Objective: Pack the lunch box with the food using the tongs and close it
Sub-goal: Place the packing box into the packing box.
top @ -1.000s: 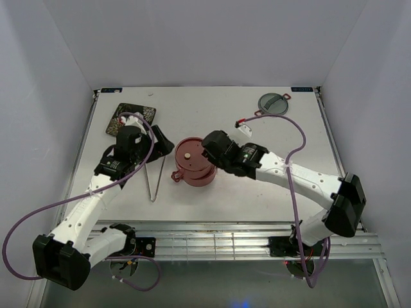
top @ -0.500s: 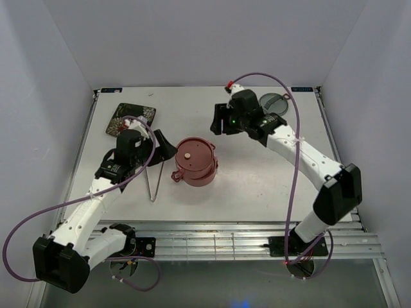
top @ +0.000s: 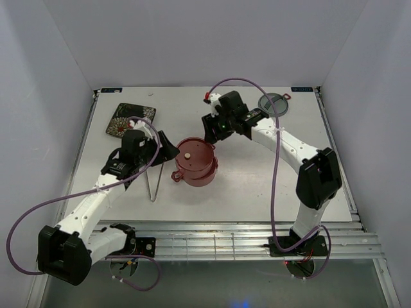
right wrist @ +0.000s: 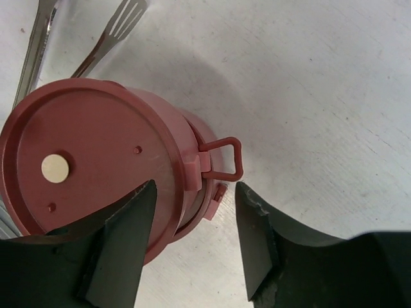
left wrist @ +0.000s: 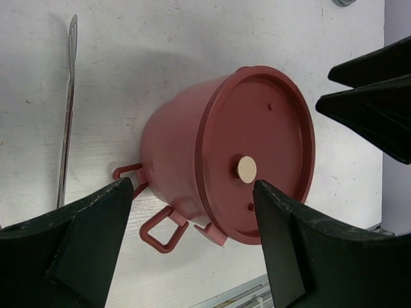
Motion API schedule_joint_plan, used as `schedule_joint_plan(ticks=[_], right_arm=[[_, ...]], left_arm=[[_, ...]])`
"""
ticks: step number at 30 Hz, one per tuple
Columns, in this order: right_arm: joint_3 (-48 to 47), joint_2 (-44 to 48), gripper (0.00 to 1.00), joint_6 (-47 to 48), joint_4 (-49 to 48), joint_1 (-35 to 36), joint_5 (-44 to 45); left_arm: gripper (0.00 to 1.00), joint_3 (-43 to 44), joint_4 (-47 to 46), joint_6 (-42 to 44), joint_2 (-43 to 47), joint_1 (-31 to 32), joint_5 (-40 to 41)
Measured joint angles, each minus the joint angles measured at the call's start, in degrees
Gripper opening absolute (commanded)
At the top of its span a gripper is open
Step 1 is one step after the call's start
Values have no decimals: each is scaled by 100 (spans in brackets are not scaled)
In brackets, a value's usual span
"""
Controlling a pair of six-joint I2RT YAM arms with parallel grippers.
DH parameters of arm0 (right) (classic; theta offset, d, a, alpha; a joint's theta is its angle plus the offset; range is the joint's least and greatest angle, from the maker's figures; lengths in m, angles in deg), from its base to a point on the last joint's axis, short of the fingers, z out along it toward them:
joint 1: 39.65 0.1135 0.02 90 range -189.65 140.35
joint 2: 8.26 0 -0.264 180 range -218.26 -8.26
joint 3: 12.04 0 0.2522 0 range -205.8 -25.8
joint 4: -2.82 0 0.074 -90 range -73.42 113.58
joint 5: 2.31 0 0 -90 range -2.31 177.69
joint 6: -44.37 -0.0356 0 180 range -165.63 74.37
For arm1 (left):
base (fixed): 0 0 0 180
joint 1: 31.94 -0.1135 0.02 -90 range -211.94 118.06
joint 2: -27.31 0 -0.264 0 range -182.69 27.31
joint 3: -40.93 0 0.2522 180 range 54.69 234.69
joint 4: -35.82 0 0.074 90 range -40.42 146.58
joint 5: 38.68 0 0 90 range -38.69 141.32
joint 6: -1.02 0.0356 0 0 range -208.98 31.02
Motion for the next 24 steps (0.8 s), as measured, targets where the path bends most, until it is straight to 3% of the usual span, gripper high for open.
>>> schedule_joint_plan(ticks=[11, 14, 19, 24], right_arm=[[457, 0, 50, 79, -179, 46, -247], [485, 0, 41, 66, -190, 133, -234], [485, -7, 10, -48, -260, 247, -157], [485, -20, 8, -457, -166, 295, 79]], left_arm=[[84, -24, -385, 31, -382, 0, -83], [84, -33, -439, 31, -389, 0, -85], [84, -70, -553, 28, -393, 0, -85], [86, -72, -575, 28, -415, 0, -74]])
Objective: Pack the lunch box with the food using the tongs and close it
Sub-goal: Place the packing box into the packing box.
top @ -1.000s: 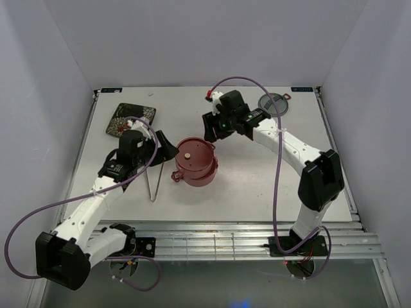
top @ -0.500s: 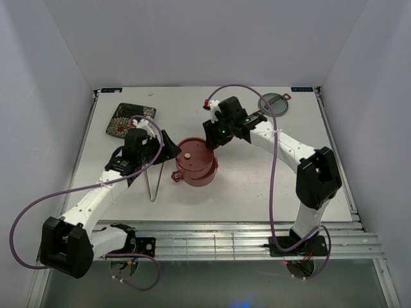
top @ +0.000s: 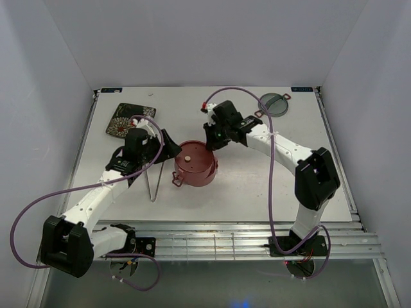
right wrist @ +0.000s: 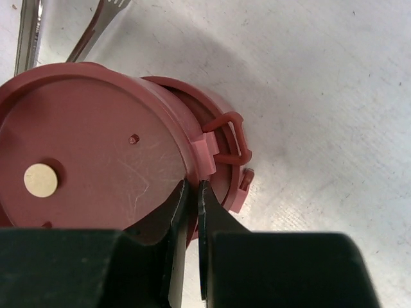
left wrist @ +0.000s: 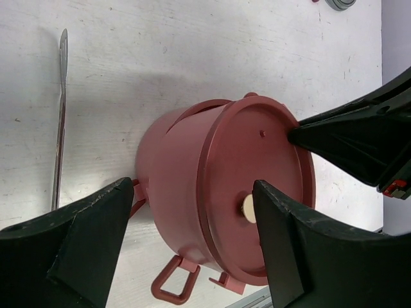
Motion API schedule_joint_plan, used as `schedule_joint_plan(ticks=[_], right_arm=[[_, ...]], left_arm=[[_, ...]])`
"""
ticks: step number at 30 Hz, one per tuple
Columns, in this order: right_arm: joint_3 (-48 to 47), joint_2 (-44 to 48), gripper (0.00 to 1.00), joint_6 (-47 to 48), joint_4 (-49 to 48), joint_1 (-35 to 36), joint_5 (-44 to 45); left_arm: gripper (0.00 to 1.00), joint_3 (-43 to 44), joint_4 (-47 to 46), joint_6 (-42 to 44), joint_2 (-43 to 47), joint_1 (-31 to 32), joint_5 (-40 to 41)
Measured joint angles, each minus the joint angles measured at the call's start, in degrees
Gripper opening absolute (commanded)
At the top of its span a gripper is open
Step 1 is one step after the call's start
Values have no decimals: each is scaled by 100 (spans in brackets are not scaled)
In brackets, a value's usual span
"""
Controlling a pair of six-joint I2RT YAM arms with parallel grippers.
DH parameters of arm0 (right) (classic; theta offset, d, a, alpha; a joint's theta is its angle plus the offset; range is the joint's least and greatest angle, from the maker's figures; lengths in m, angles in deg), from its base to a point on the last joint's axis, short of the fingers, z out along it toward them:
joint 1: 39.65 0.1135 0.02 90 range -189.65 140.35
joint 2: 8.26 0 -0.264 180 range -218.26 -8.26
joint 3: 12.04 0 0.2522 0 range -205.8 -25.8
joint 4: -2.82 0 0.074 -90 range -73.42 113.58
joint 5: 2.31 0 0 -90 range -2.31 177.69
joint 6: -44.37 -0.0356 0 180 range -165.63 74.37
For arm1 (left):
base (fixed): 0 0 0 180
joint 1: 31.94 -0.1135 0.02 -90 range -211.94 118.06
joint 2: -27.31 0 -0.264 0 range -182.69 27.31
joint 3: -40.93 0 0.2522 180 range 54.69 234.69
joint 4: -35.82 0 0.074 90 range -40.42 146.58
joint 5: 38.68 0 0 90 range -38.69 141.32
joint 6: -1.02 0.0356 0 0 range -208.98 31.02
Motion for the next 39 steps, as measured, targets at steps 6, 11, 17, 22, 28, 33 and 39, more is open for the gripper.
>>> schedule_joint_plan(ticks=[6, 11, 17, 22, 28, 33, 39], right_arm=[[295, 208, 8, -715, -24, 4, 275], [601, 483, 8, -1233, -35, 39, 586], [597, 546, 8, -1762, 162, 221, 1095], [514, 590, 8, -2197, 444, 372, 1530], [538, 776, 8, -2632, 660, 520, 1958], [671, 929, 8, -2957, 745, 599, 2280], [813, 1058, 8, -3292, 758, 748, 2638]], left_arm=[[86, 0, 28, -2, 0, 0, 22], [86, 0, 48, -22, 0, 0, 15], [86, 0, 50, -46, 0, 0, 9], [86, 13, 55, -63, -20, 0, -2], [86, 17, 66, -61, -52, 0, -2], [86, 44, 66, -42, -129, 0, 4], [86, 44, 66, -11, -247, 0, 0]])
